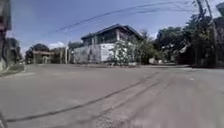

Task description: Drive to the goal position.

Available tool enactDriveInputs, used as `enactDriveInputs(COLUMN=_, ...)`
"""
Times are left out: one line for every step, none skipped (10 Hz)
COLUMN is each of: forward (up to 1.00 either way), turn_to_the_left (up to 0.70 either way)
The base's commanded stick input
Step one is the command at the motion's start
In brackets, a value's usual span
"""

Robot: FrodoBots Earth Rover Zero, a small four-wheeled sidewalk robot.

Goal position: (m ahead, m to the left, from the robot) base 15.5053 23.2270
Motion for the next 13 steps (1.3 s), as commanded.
enactDriveInputs(forward=1.0, turn_to_the_left=0.0)
enactDriveInputs(forward=1.0, turn_to_the_left=0.0)
enactDriveInputs(forward=1.0, turn_to_the_left=0.0)
enactDriveInputs(forward=1.0, turn_to_the_left=0.0)
enactDriveInputs(forward=1.0, turn_to_the_left=0.0)
enactDriveInputs(forward=1.0, turn_to_the_left=0.0)
enactDriveInputs(forward=1.0, turn_to_the_left=0.0)
enactDriveInputs(forward=1.0, turn_to_the_left=0.0)
enactDriveInputs(forward=1.0, turn_to_the_left=0.0)
enactDriveInputs(forward=1.0, turn_to_the_left=0.0)
enactDriveInputs(forward=1.0, turn_to_the_left=0.0)
enactDriveInputs(forward=1.0, turn_to_the_left=0.0)
enactDriveInputs(forward=1.0, turn_to_the_left=0.0)
